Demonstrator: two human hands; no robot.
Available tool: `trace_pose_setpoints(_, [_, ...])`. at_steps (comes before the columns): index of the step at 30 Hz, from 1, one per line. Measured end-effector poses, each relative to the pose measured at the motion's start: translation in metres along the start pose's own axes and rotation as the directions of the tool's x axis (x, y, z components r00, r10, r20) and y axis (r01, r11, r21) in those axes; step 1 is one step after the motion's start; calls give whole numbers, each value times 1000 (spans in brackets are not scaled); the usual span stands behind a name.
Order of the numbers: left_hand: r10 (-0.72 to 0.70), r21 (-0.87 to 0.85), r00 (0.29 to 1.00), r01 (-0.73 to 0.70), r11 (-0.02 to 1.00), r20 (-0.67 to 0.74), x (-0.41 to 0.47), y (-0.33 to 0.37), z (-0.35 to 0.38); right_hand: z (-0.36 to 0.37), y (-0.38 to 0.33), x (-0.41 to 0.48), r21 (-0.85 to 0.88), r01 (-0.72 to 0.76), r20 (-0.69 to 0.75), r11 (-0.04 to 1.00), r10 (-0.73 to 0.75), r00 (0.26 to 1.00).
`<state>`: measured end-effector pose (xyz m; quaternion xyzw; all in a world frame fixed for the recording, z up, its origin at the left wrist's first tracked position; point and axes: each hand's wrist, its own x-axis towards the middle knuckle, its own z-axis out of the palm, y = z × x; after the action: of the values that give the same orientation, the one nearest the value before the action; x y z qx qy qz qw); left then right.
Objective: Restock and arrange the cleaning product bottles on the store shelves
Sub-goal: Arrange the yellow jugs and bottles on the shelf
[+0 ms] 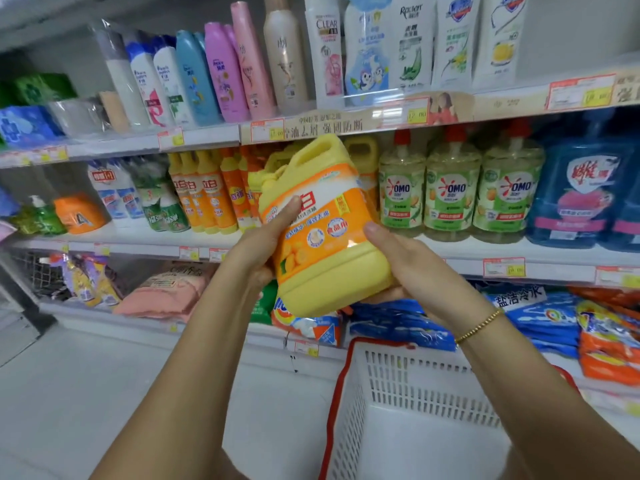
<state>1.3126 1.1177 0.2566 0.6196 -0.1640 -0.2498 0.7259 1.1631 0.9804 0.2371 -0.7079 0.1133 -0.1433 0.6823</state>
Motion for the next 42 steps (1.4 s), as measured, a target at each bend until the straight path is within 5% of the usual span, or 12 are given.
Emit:
trace_pose_setpoints(5, [-139,-47,990,139,989,-4,-10,2,-14,9,-12,-8,26,-130,-12,991,131,991])
trace_pose_setpoints(10, [-159,-115,987,162,980,35,-29,0,-18,9,-10,-16,120,-174,96,978,163,982])
trace_pose_setpoints(13, [-111,-93,992,115,989,51,-32,1,-23,12,-5,-17,6,-138,114,990,136,984])
trace_pose_setpoints(18, [57,228,993,-80,970,105,-39,15,-26,27,15,-21,99,-11,-23,995,13,1000])
trace_pose_setpoints(24, [375,616,927,-297,730,2,-59,38,-7,52,59,-22,-187,191,-291,964,-240,926])
trace_pose_setpoints(29, [52,464,990,14,886,-129,-38,22,16,54,100,-13,-387,149,-331,910,-288,899])
trace_pose_setpoints(36, [-342,87,924,360,929,-174,14,-1,-24,41,148,23,-669,147,-189,729,-358,914])
trace_pose_setpoints(42, [-325,198,926,361,911,-192,41,-24,-42,51,181,47,-666,118,-132,736,-272,953])
